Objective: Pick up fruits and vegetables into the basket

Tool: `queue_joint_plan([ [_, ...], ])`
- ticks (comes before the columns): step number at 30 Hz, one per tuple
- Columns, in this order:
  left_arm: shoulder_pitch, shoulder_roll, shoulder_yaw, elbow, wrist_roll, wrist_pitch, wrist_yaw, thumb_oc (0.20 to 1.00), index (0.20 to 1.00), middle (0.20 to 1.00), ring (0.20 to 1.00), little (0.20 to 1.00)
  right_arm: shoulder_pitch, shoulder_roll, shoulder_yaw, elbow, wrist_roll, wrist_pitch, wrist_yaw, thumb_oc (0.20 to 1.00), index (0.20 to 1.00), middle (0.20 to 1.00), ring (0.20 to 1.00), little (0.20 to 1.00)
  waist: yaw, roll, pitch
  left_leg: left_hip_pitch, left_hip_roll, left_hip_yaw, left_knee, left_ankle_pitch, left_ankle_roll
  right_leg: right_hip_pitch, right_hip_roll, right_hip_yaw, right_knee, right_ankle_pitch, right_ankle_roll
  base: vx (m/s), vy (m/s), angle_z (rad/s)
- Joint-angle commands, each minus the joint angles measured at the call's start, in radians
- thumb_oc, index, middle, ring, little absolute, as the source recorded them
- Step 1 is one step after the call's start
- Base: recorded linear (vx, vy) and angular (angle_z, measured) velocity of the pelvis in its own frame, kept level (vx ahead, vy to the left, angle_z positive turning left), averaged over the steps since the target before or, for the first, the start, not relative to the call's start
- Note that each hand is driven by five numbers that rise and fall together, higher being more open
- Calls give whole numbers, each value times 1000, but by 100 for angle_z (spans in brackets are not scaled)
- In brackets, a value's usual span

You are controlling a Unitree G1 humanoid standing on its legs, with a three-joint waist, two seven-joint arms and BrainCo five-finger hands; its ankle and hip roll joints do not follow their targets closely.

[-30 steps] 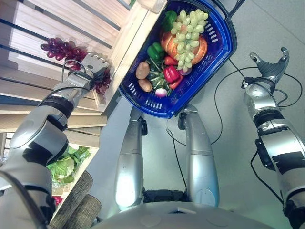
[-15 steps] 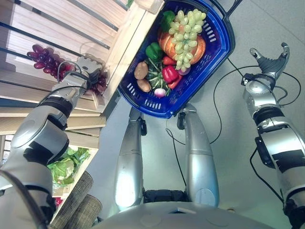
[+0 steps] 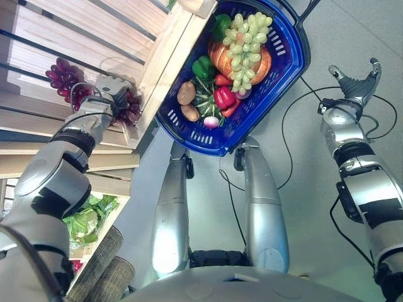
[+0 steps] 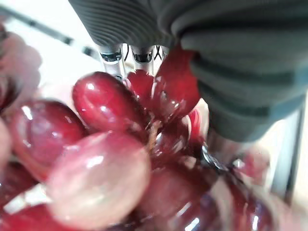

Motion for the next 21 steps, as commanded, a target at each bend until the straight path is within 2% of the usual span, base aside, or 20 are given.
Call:
queue_joint_plan([
  [1,53,33,85,-14,-154,-62,25,1000,1000,1000,1000,1000,69,-20,-23,-52,1,-26,-29,1000,1000,1000,1000,1000,1,-21,-26,14,-55,45,126,-146,48,89,25,31,-222,138,132,0,0,0],
  [7,55,80,122,-130,-191,-111,-39,1000,1000,1000,1000,1000,102,-43,-55,-66,-18,-31,-18,1000,1000,1000,1000,1000,11,-4,-26,26,-59,45,120,-144,50,101,22,28,-220,133,133,0,0,0],
  [13,68,114,135,-223,-238,-108,-88,1000,1000,1000,1000,1000,119,-58,-74,-56,-26,-41,-12,1000,1000,1000,1000,1000,20,11,-26,35,-61,49,117,-146,53,108,16,21,-216,127,134,0,0,0],
  [21,45,170,55,-292,-176,-69,-243,1000,1000,1000,1000,1000,112,-81,-80,-34,-14,-50,13,1000,1000,1000,1000,1000,23,19,-26,39,-62,52,123,-148,55,112,11,16,-216,133,137,0,0,0],
])
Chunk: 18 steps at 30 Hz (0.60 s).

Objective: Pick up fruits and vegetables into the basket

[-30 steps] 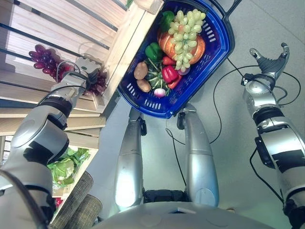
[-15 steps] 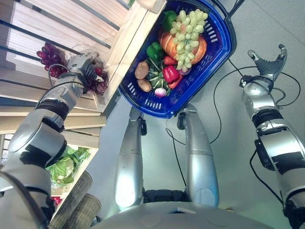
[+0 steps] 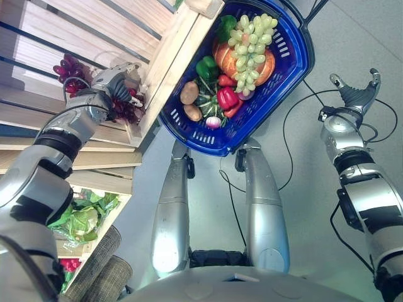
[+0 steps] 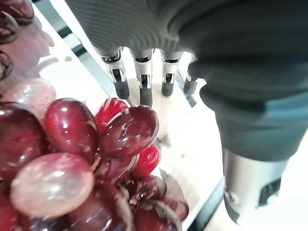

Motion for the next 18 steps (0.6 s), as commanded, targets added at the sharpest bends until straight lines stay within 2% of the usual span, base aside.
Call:
queue_joint_plan([
  [1,5,34,4,-30,17,21,-66,1000,1000,1000,1000,1000,34,-83,-29,-2,-7,-41,6,1000,1000,1000,1000,1000,8,21,-27,28,-57,53,127,-152,49,98,17,19,-208,127,134,0,0,0],
  [10,0,45,-60,-52,71,99,-239,1000,1000,1000,1000,1000,25,-77,-29,14,4,-45,8,1000,1000,1000,1000,1000,10,24,-27,25,-60,50,130,-152,50,97,17,17,-208,134,137,1,-4,0],
  [18,5,58,-88,-102,118,114,-254,1000,1000,1000,1000,1000,27,-77,-40,20,17,-51,14,1000,1000,1000,1000,1000,17,29,-27,32,-62,47,127,-153,50,105,12,8,-211,135,140,-2,-40,2],
])
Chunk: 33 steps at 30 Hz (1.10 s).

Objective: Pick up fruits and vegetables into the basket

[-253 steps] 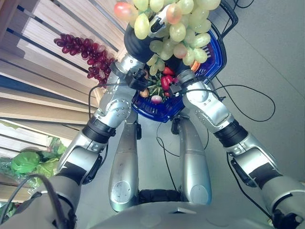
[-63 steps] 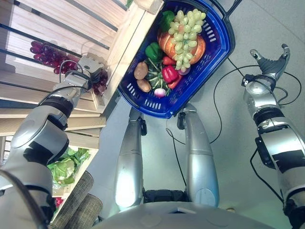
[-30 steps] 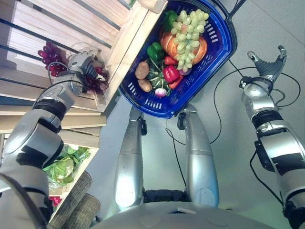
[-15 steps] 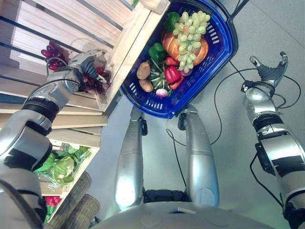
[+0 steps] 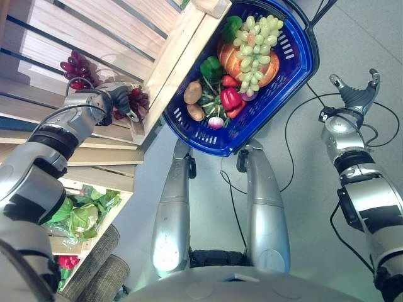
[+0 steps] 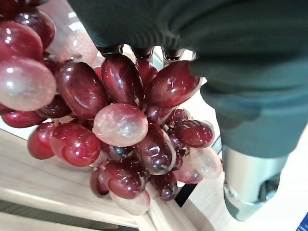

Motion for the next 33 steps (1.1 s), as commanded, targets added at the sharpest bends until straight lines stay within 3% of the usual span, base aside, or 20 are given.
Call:
queue_joint_plan([
  [1,36,38,3,-41,49,19,1,1000,1000,1000,1000,1000,32,-76,-36,3,15,-40,-3,1000,1000,1000,1000,1000,-3,29,-27,30,-55,59,128,-160,48,103,19,19,-219,135,140,-1,-37,5],
  [3,38,39,1,-47,80,19,46,1000,1000,1000,1000,1000,32,-72,-37,4,14,-41,-7,1000,1000,1000,1000,1000,-1,30,-27,30,-55,57,128,-161,48,104,18,18,-219,134,140,0,-35,6],
  [10,72,24,-3,32,321,126,357,1000,1000,1000,1000,1000,37,-56,-25,19,35,-59,-15,1000,1000,1000,1000,1000,6,19,-27,32,-57,48,128,-160,47,109,20,13,-222,134,138,-1,-19,2],
  [13,115,-3,25,107,449,147,531,1000,1000,1000,1000,1000,43,-49,-17,16,47,-62,-25,1000,1000,1000,1000,1000,8,9,-27,27,-57,44,129,-159,46,106,24,10,-220,132,135,0,0,0],
  [17,165,-65,54,217,563,163,657,1000,1000,1000,1000,1000,44,-41,-11,15,52,-65,-32,1000,1000,1000,1000,1000,7,-3,-27,23,-57,42,128,-156,47,100,29,8,-218,131,130,0,0,0],
  [23,197,-131,78,332,628,206,681,1000,1000,1000,1000,1000,39,-27,-4,10,45,-62,-36,1000,1000,1000,1000,1000,-1,-16,-27,15,-57,42,134,-158,50,89,38,13,-210,127,124,-2,10,-1],
  [33,213,-189,81,415,601,164,698,1000,1000,1000,1000,1000,24,-15,7,-5,34,-56,-46,1000,1000,1000,1000,1000,-12,-27,-27,-1,-51,46,143,-160,48,77,43,18,-207,127,122,0,0,0],
])
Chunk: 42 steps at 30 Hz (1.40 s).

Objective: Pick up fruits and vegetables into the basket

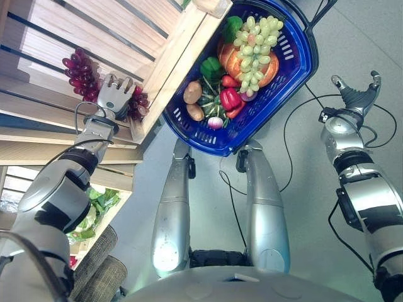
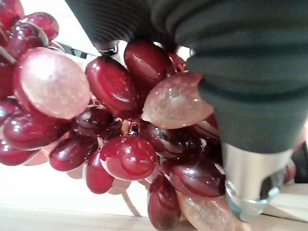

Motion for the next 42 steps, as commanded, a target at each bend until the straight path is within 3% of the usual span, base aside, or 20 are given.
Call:
queue_joint_plan([
  [1,77,-17,60,153,-3,14,1,1000,1000,1000,1000,1000,30,-22,1,-23,5,-35,-38,1000,1000,1000,1000,1000,-4,-28,-27,2,-51,57,142,-163,48,71,41,24,-196,131,116,0,0,0],
  [7,74,-27,56,171,-16,16,1,1000,1000,1000,1000,1000,24,-18,7,-21,2,-36,-45,1000,1000,1000,1000,1000,-6,-32,-27,-3,-49,56,141,-164,47,69,44,28,-200,130,114,0,0,0],
  [8,68,-31,52,176,-27,15,-16,561,561,561,561,561,19,-14,8,-20,0,-33,-50,1000,1000,1000,1000,1000,-7,-32,-27,-4,-49,55,141,-165,48,67,45,29,-197,129,115,0,0,0],
  [9,67,-31,53,176,-28,17,-19,561,561,561,561,561,18,-14,8,-20,-1,-32,-50,1000,1000,1000,1000,1000,-7,-32,-27,-4,-49,56,141,-165,48,66,45,28,-197,129,115,0,0,0],
  [10,66,-35,55,180,-31,18,-30,200,200,200,200,200,15,-14,8,-16,0,-33,-48,1000,1000,1000,1000,1000,-7,-33,-27,-4,-49,56,141,-166,49,66,45,29,-198,129,115,0,0,0],
  [20,55,-41,60,204,-81,26,-99,200,200,200,200,200,5,-14,13,-22,-2,-23,-52,1000,1000,1000,1000,1000,-14,-35,-27,-5,-49,56,140,-167,47,63,46,33,-202,133,116,0,0,0],
  [29,68,-44,67,215,-122,15,-104,200,200,200,200,200,8,-17,10,-16,2,-30,-48,1000,1000,1000,1000,1000,-14,-34,-27,6,-49,58,135,-166,46,73,46,33,-207,134,116,0,0,0],
  [32,66,-46,68,206,-202,5,-111,200,200,200,200,200,10,-13,12,-17,4,-34,-49,1000,1000,1000,1000,1000,-14,-33,-27,5,-50,56,133,-165,46,71,47,34,-207,134,115,0,0,0],
  [36,69,-56,135,172,-609,-51,-92,200,200,200,200,200,16,-7,15,-31,3,-27,-58,1000,1000,1000,1000,1000,-13,-31,-27,5,-51,55,131,-161,46,70,50,40,-204,134,114,0,0,0],
  [39,58,-51,258,138,-913,-170,-96,200,200,200,200,200,28,-6,5,-55,-13,-14,-61,1000,1000,1000,1000,1000,-12,-29,-27,9,-51,56,126,-157,45,71,52,45,-201,128,112,0,0,0],
  [41,61,-47,400,96,-1143,-284,-166,200,200,200,200,200,58,-1,-16,-90,-33,-11,-66,1000,1000,1000,1000,1000,-12,-26,-27,15,-51,58,125,-156,44,73,53,45,-192,119,112,3,16,-1],
  [42,63,-45,416,86,-1194,-313,-167,200,200,200,200,200,64,1,-17,-98,-37,-11,-69,1000,1000,1000,1000,1000,-12,-26,-27,16,-51,58,125,-156,43,74,52,46,-191,118,112,0,0,0],
])
